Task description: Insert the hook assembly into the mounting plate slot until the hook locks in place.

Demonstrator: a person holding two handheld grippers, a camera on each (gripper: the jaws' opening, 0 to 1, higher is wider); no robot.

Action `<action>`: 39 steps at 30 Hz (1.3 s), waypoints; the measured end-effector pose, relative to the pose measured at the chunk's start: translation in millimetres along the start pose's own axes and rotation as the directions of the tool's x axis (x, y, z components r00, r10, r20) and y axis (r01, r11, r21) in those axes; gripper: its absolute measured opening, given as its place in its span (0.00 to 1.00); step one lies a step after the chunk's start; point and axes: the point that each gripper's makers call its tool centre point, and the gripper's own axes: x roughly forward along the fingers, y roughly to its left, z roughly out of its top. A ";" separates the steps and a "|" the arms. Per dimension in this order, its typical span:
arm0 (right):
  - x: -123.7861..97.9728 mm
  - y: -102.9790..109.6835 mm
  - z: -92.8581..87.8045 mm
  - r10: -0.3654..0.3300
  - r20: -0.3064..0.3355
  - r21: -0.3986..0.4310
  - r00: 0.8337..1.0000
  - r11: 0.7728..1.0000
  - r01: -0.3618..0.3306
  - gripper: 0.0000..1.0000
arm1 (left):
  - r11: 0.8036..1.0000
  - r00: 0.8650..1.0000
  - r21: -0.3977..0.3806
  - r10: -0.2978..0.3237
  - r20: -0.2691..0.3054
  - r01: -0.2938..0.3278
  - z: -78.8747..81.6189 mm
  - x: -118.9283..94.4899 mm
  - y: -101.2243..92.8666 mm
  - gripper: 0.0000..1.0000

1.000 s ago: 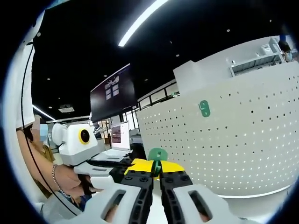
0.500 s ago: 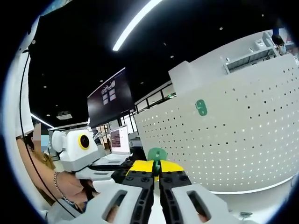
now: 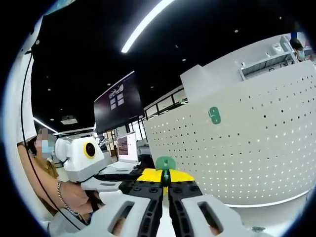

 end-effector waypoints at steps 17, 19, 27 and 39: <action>-1.3 -0.6 -3.8 0.003 -0.010 0.019 1.000 1.000 -0.002 0.00 | 0.999 0.997 -0.001 0.047 -0.059 -0.047 -17.1 4.5 5.8 0.84; -1.2 0.4 -3.3 0.005 -0.010 0.021 1.000 1.000 -0.005 0.00 | 0.999 0.996 -0.002 0.049 -0.070 -0.049 -19.1 5.0 6.3 0.87; -2.0 -5.9 6.4 -0.063 -0.009 -0.080 0.998 0.995 0.062 0.00 | 0.998 0.996 -0.015 0.058 -0.073 -0.059 -18.6 4.2 8.9 0.86; -12.8 -42.0 3.8 -0.280 -0.072 -0.237 0.957 0.937 0.256 0.00 | 0.998 0.994 -0.013 0.059 -0.088 -0.060 -21.8 4.8 10.1 0.85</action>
